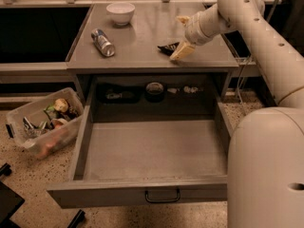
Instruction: Pick rxbar chocolate from top drawer and place on counter
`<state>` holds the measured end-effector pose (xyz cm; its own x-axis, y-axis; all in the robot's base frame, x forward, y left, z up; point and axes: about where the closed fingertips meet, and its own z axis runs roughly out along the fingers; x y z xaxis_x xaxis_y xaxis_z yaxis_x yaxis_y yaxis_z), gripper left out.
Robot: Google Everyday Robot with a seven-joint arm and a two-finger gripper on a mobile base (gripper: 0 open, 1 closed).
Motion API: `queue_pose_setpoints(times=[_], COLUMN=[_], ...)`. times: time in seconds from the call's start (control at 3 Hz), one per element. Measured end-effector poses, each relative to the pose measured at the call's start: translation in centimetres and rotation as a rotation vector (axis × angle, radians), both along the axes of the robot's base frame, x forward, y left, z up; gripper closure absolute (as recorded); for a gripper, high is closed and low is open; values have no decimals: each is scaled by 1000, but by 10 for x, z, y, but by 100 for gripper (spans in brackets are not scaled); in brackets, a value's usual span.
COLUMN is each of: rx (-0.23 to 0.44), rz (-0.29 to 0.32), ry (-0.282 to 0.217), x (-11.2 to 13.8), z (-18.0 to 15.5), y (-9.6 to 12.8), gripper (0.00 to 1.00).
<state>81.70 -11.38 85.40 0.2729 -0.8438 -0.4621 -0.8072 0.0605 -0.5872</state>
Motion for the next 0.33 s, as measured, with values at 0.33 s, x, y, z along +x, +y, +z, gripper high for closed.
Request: queue_pose_setpoints(times=[0.33], rx=[0], rz=[0], ry=[0], x=[0], z=[0], y=[0], gripper=[0])
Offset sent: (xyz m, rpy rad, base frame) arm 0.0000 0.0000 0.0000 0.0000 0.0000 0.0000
